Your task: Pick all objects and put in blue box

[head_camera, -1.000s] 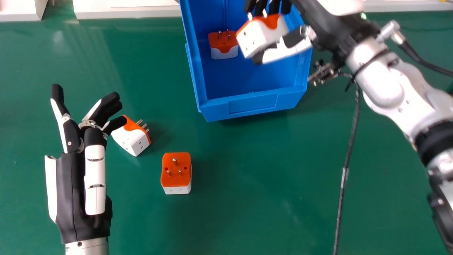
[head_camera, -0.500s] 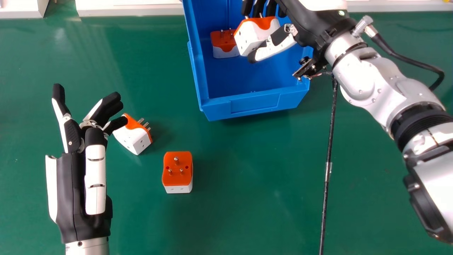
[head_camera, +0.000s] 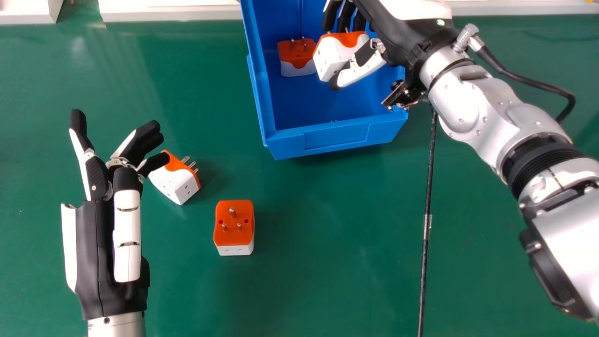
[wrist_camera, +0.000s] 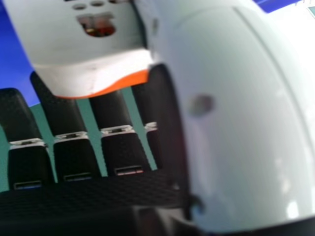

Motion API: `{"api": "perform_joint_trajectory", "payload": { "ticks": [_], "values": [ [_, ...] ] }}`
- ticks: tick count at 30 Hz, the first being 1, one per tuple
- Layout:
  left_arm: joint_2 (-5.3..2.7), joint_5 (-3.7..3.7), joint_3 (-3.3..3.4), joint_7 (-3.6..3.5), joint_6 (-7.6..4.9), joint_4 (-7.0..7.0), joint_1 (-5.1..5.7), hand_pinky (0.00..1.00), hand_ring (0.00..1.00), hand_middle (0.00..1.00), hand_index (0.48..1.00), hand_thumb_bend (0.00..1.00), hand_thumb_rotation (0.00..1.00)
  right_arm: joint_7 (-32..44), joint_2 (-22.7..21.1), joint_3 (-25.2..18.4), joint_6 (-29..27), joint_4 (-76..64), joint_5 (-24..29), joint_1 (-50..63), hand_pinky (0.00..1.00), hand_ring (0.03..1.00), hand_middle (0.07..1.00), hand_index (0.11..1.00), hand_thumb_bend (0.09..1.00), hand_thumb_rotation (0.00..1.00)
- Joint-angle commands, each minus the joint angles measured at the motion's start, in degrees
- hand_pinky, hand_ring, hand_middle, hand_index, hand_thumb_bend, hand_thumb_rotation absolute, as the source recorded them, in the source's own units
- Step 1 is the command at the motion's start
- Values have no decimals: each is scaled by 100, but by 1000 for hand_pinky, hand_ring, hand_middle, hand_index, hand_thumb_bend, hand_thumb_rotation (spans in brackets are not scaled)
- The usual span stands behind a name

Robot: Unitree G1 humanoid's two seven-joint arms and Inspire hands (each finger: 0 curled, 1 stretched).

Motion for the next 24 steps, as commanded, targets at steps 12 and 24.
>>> {"api": "perform_joint_trajectory", "payload": {
  "ticks": [12, 24],
  "values": [
    [29, 97, -55, 2, -71, 8, -59, 757, 821, 821, 779, 476, 883, -287, 150, 107, 691, -11, -103, -1323, 415, 420, 494, 507, 519, 0],
    [-53, 174, -100, 74, -145, -20, -95, 750, 820, 820, 776, 454, 892, -151, 493, 424, 1230, 188, -341, -1265, 403, 414, 503, 503, 519, 0]
  ]
}}
